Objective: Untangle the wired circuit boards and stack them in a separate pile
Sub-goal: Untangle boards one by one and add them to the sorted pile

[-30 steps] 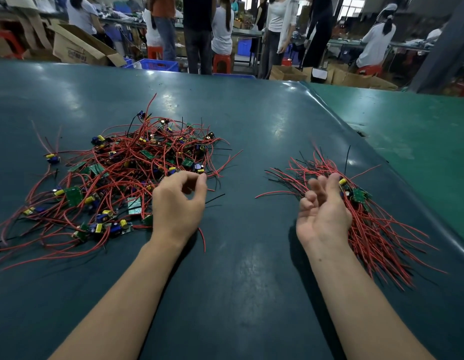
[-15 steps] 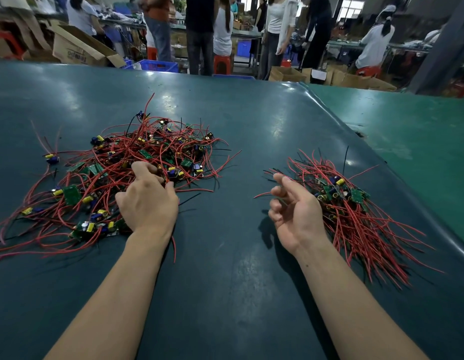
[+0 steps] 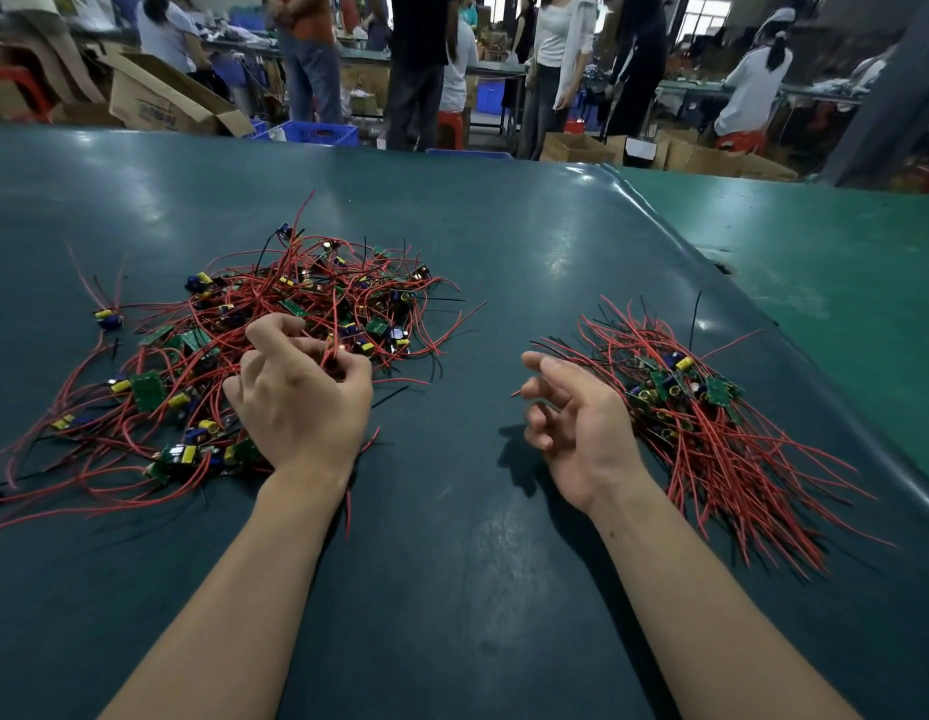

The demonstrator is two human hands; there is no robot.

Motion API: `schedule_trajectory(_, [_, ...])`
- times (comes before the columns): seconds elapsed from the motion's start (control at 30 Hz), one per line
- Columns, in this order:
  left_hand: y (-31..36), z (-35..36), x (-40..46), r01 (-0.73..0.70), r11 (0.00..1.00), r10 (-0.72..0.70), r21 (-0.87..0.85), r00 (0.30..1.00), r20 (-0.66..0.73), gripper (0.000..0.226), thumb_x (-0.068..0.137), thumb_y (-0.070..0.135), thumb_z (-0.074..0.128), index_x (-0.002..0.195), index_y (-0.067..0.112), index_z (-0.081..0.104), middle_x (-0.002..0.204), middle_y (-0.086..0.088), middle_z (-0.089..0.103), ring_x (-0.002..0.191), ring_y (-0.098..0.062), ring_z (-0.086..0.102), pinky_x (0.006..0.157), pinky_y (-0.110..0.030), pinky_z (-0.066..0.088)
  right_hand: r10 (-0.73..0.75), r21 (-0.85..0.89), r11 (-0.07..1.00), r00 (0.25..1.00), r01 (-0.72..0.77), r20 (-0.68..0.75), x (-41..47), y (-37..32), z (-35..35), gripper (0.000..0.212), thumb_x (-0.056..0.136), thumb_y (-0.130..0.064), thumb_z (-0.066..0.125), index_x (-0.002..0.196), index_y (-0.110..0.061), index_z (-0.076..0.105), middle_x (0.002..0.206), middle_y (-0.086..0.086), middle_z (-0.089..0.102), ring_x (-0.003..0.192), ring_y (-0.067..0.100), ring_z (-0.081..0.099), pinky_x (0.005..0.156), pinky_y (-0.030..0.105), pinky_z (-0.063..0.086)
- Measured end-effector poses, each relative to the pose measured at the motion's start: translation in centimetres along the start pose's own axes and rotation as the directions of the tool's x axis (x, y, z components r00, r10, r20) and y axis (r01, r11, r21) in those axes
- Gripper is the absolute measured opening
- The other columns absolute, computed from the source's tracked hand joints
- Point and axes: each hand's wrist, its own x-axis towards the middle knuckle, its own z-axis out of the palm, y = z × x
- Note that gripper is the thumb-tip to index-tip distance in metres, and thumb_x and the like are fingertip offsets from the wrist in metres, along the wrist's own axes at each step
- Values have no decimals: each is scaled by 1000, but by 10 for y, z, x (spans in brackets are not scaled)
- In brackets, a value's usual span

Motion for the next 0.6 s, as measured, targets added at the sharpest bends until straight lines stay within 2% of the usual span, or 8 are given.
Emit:
schedule_trajectory(0.1, [5,-3,-1,-105,989,98,-106,993,-71,35,86,20,63,112,12,42,94,3,71,86,-26,66,85,-37,40,12,-66,998,999,-9,48,-1,2,3,15,94,-16,55,92,-12,69,63,0,61,43,10,44,37,18,28])
schedule_trajectory(0.2, [16,-5,-8,-306,905,287,-296,952,-107,31,89,17,66,111,20,44,96,1,71,77,-22,68,73,-43,54,35,-220,976,990,-4,139,-3,5,7,19,96,-22,57,93,-10,71,64,1,63,43,10,46,37,17,30])
schedule_trajectory(0.27, [23,-6,-15,-486,782,461,-391,872,-163,27,90,11,68,110,18,51,101,-3,70,83,-21,69,72,-43,55,49,-288,958,974,17,220,-4,7,10,31,94,-37,57,95,-9,71,66,2,65,43,12,49,37,17,32])
schedule_trajectory(0.37, [36,-7,-31,-647,576,678,-499,719,-150,25,86,4,66,109,10,57,109,-7,70,100,-21,67,82,-42,53,74,-215,977,946,-5,315,-6,9,14,43,83,-53,55,88,-13,72,69,4,65,44,13,52,35,16,32])
schedule_trajectory(0.43, [43,-6,-40,-680,492,763,-544,637,-107,29,84,0,64,111,7,58,109,-11,69,103,-24,66,86,-41,52,45,-68,997,935,-23,351,-6,8,13,35,82,-47,59,85,-16,74,66,1,64,44,9,52,35,16,31])
schedule_trajectory(0.47, [44,-5,-42,-678,475,782,-561,618,-85,28,83,-1,63,110,5,60,109,-13,69,102,-26,66,87,-40,52,17,3,1000,936,-19,352,-5,7,11,31,82,-42,61,88,-15,74,65,-1,62,44,8,51,36,15,30])
schedule_trajectory(0.53, [45,-5,-43,-644,495,781,-583,624,-28,23,82,-4,62,104,1,67,107,-15,67,99,-28,65,85,-40,53,-49,83,996,946,24,320,-3,3,6,22,81,-32,65,88,-14,76,66,-3,62,44,6,46,36,15,27])
schedule_trajectory(0.6, [44,-5,-42,-559,549,742,-622,668,55,22,79,-6,65,101,-2,69,106,-15,63,97,-26,63,83,-36,53,-102,65,994,961,89,256,-3,1,5,17,77,-28,69,82,-14,77,68,-1,63,43,7,45,35,16,26])
